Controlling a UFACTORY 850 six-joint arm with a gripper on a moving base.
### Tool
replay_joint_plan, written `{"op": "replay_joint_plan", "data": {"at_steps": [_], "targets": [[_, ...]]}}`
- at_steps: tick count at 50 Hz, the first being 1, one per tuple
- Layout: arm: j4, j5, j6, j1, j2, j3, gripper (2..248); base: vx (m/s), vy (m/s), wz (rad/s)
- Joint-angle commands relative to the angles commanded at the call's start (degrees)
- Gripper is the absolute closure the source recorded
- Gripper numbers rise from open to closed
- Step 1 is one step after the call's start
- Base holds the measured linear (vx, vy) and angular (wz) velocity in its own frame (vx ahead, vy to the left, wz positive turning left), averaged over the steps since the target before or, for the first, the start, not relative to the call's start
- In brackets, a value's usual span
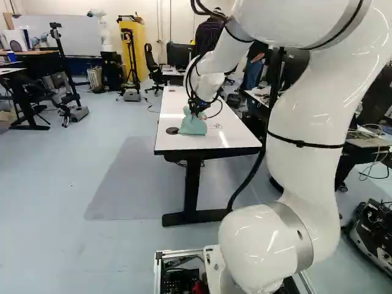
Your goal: Clean the table with the green towel
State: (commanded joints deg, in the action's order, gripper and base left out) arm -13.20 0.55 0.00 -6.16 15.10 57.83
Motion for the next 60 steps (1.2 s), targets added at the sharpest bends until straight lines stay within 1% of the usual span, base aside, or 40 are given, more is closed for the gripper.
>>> {"op": "replay_joint_plan", "data": {"at_steps": [23, 41, 60], "targets": [[0.0, 0.0, 0.0, 0.0, 3.4, 0.6, 222, 0.0, 0.0, 0.0], [0.0, -0.2, 0.0, 0.0, 3.4, 0.6, 222, 0.0, 0.0, 0.0], [0.0, -3.6, 0.0, 0.0, 3.4, 0.6, 222, 0.0, 0.0, 0.0]]}}
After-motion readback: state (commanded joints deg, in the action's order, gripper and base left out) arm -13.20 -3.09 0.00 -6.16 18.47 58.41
